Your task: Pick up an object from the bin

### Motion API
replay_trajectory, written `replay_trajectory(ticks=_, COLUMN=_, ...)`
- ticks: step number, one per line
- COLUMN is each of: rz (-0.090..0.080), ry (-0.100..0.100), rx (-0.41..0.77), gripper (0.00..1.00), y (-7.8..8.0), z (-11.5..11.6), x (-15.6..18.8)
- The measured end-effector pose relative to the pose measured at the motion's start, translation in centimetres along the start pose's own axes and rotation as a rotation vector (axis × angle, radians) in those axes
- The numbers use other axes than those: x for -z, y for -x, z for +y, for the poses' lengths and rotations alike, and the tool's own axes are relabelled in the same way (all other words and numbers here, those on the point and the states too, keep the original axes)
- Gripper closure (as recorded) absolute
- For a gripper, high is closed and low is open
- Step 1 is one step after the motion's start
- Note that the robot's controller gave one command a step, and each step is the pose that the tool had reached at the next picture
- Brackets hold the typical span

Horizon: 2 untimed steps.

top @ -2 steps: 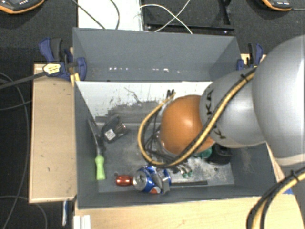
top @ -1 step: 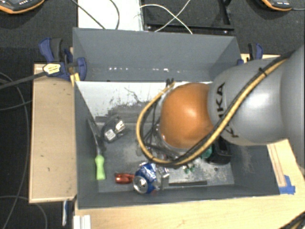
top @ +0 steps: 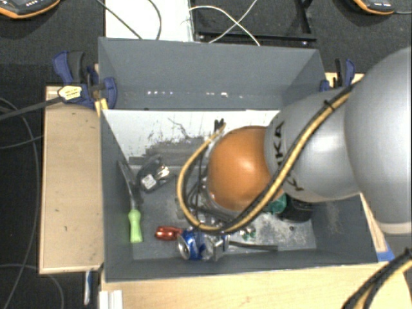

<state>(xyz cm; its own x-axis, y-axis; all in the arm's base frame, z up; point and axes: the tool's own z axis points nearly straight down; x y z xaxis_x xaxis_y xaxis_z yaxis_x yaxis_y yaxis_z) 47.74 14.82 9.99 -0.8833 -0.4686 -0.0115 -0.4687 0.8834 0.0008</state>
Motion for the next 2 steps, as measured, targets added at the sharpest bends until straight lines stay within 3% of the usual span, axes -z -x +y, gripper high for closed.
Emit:
replay_trajectory(ticks=1, rz=-0.003, ry=-0.002, rx=0.182, gripper=0.0, y=0.6, z=0.8, x=-2.8)
replay_trajectory(ticks=2, rz=-0.008, ry=0.0, rx=0.084, gripper=1.0, y=1.9, z=2.6, x=-2.9)
